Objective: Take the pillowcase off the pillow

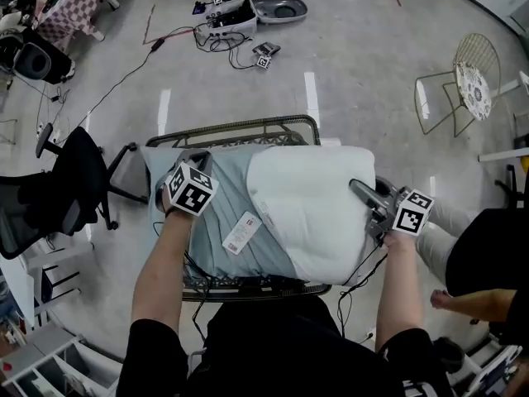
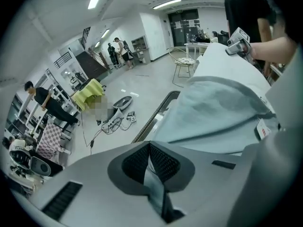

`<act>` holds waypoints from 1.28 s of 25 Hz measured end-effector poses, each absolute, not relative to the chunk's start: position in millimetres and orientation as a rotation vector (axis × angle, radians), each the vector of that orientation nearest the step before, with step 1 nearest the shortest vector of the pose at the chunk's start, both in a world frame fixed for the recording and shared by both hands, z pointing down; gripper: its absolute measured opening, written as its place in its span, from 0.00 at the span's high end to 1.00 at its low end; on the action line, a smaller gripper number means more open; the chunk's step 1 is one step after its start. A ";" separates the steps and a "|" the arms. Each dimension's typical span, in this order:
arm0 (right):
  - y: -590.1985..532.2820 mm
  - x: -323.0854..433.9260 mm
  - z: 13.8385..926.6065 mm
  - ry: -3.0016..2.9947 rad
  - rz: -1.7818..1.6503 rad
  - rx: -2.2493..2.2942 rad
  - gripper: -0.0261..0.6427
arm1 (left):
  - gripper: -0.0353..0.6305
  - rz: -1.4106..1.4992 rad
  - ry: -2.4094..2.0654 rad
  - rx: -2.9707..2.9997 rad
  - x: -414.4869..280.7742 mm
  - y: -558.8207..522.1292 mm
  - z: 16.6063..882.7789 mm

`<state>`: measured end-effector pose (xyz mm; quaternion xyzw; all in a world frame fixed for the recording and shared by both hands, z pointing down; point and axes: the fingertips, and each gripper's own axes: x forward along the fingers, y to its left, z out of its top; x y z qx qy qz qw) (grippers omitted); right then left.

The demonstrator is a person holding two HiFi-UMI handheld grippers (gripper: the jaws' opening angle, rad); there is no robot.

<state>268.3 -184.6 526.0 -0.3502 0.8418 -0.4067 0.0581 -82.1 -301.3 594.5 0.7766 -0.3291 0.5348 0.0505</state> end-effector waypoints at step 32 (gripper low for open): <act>-182.8 262.5 493.5 2.585 -1.093 -1.116 0.79 | 0.94 2.065 -0.899 2.384 -98.5 -303.2 608.5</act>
